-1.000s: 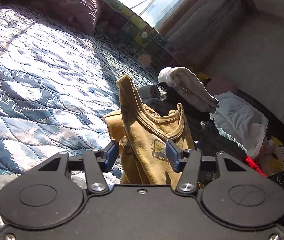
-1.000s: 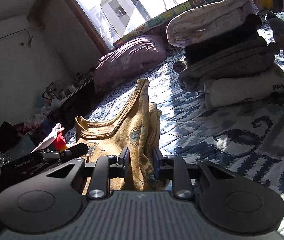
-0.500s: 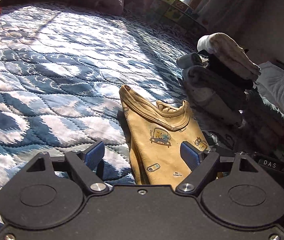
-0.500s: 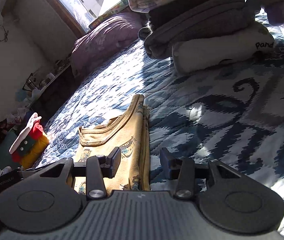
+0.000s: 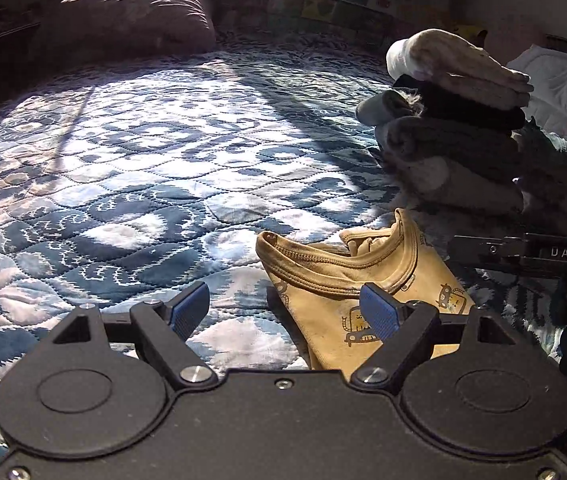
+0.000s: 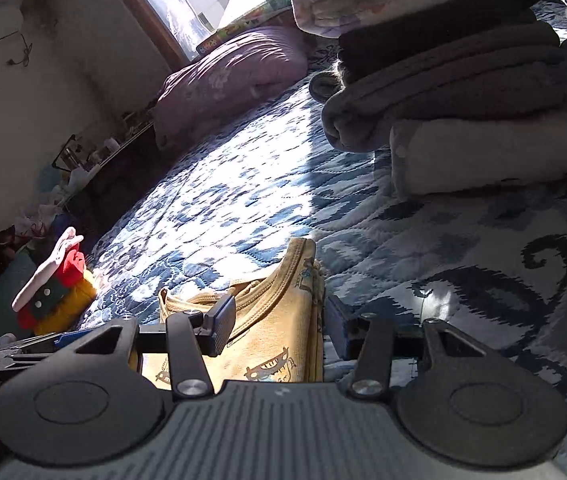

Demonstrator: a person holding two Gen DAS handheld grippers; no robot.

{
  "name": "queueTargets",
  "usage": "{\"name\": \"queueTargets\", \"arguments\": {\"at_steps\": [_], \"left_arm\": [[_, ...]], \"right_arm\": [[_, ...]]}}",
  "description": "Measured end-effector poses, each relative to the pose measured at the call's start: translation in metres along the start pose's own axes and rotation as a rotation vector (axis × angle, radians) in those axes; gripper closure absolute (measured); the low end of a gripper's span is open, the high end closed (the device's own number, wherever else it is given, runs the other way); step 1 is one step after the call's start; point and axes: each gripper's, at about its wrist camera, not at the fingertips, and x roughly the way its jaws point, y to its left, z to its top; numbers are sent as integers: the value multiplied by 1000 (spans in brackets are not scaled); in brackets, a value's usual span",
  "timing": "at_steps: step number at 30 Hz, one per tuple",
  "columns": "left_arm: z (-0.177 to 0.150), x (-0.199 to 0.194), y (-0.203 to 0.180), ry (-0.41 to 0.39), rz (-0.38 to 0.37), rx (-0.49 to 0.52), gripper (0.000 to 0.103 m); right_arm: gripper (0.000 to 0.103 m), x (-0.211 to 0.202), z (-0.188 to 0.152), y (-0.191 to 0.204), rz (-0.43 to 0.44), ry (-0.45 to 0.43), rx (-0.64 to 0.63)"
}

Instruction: Fold clothes

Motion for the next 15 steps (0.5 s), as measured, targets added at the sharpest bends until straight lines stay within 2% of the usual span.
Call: {"name": "queueTargets", "arguments": {"at_steps": [3,7,8,9,11,13,15], "left_arm": [[13,9,13,-9,-53,-69,21],[25,30,4,32,-12,-5,21],[28,34,1,48,-7,9,22],[30,39,-2,63,-3,23,28],[33,45,-10,83,19,61,35],[34,49,-18,93,48,99,37],[34,52,-26,99,78,140,45]], "right_arm": [[53,13,13,4,-10,-3,-35],[53,37,21,2,-42,29,-45],[53,42,21,2,-56,41,-56],[55,47,19,3,-73,53,-75],[74,54,15,4,-84,77,-100],[76,55,10,6,-96,63,-117],[78,53,9,6,-102,50,-120]]}}
